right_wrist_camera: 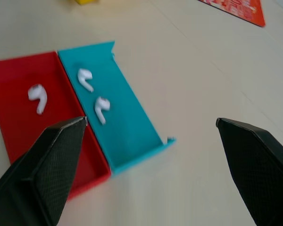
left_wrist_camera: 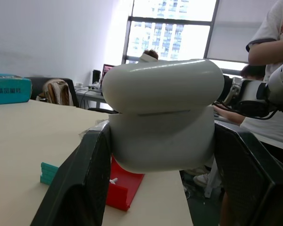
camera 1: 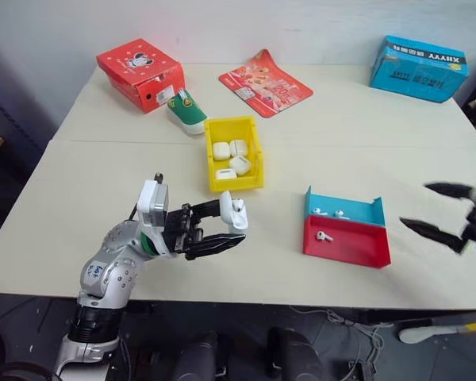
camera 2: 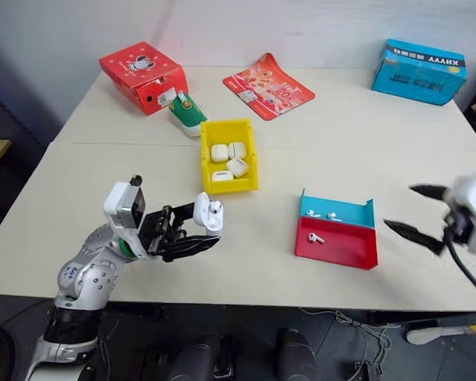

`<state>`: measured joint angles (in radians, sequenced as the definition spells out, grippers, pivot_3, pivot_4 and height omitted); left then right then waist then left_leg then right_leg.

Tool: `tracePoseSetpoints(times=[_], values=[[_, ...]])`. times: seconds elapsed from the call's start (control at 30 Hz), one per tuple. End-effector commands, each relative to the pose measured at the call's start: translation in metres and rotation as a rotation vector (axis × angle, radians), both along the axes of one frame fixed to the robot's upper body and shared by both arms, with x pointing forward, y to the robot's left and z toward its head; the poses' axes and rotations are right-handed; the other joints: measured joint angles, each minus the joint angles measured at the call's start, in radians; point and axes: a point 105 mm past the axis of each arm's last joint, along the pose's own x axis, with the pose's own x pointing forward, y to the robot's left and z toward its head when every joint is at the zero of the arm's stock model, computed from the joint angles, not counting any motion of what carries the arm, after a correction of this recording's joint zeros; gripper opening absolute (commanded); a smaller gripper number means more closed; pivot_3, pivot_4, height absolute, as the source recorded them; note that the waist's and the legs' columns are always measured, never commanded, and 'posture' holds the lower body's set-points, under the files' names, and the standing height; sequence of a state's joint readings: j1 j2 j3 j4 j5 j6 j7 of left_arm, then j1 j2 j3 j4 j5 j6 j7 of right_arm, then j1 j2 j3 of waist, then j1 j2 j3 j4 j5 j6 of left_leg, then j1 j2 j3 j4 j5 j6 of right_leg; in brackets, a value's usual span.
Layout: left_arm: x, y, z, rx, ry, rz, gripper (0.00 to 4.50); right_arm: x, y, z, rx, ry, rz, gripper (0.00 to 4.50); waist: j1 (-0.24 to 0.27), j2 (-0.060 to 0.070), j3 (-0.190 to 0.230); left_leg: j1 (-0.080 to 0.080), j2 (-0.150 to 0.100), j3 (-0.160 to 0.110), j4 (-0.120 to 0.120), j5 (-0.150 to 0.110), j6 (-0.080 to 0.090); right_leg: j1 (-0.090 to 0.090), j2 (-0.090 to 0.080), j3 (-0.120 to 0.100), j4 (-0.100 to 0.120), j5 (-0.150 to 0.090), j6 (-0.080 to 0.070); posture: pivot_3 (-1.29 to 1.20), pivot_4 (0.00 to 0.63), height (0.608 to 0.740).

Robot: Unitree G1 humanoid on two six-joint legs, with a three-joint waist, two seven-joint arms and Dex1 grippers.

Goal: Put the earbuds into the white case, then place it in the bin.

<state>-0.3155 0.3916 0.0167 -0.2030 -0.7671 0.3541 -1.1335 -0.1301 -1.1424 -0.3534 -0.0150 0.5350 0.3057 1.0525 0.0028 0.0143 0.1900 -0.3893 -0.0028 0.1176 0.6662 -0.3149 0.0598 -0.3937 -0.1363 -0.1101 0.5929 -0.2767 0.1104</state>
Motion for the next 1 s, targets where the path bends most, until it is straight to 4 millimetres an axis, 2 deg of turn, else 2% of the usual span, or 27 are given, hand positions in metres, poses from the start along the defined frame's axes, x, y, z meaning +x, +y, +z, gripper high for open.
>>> tracePoseSetpoints(times=[0.03, 0.13, 0.3, 0.47, 0.63, 1.0], values=[[-0.005, -0.005, 0.011, -0.009, -0.067, -0.004, 2.8, 0.007, 0.03, -0.001, 0.052, 0.166, 0.048, 4.49, 0.008, -0.001, 0.0, 0.0, 0.0, -0.002, 0.0, 0.0, -0.001, 0.0, 0.0, -0.002, 0.0, -0.001, -0.001, 0.0, 0.15, 0.74], [-0.006, -0.007, 0.011, -0.013, -0.061, -0.003, 2.8, 0.018, 0.039, -0.008, -0.019, 0.234, 0.037, 3.88, 0.019, -0.001, 0.0, -0.002, 0.0, -0.003, 0.0, -0.001, 0.001, -0.001, 0.0, -0.004, 0.0, -0.002, -0.003, 0.0, 0.15, 0.74], [-0.011, -0.009, 0.007, -0.006, -0.049, -0.009, 2.8, 0.043, 0.053, -0.012, -0.051, 0.284, -0.007, 2.18, 0.015, -0.001, 0.0, -0.004, -0.002, -0.002, 0.001, -0.001, 0.007, -0.001, 0.0, -0.005, -0.003, -0.002, -0.003, 0.0, 0.15, 0.74], [-0.009, -0.009, 0.008, -0.008, -0.057, 0.009, 2.8, 0.052, 0.058, -0.023, -0.102, 0.347, -0.013, 2.18, 0.02, -0.001, 0.0, -0.006, -0.002, -0.002, 0.001, -0.001, 0.007, -0.001, 0.0, -0.007, -0.002, -0.002, -0.003, 0.0, 0.15, 0.74], [-0.011, -0.009, 0.007, -0.009, -0.055, 0.021, 2.8, 0.059, 0.053, -0.034, -0.187, 0.366, -0.036, 2.18, 0.019, -0.001, 0.0, -0.007, -0.001, -0.002, 0.002, 0.0, 0.008, -0.001, 0.002, -0.008, -0.001, -0.001, -0.002, 0.0, 0.15, 0.74], [-0.012, -0.009, 0.005, -0.012, -0.046, 0.037, 2.8, 0.056, 0.052, -0.053, -0.238, 0.448, -0.016, 2.18, 0.017, -0.001, 0.0, -0.007, -0.001, -0.002, 0.006, 0.0, 0.007, -0.001, 0.003, -0.008, 0.0, -0.001, -0.002, 0.0, 0.15, 0.74]])
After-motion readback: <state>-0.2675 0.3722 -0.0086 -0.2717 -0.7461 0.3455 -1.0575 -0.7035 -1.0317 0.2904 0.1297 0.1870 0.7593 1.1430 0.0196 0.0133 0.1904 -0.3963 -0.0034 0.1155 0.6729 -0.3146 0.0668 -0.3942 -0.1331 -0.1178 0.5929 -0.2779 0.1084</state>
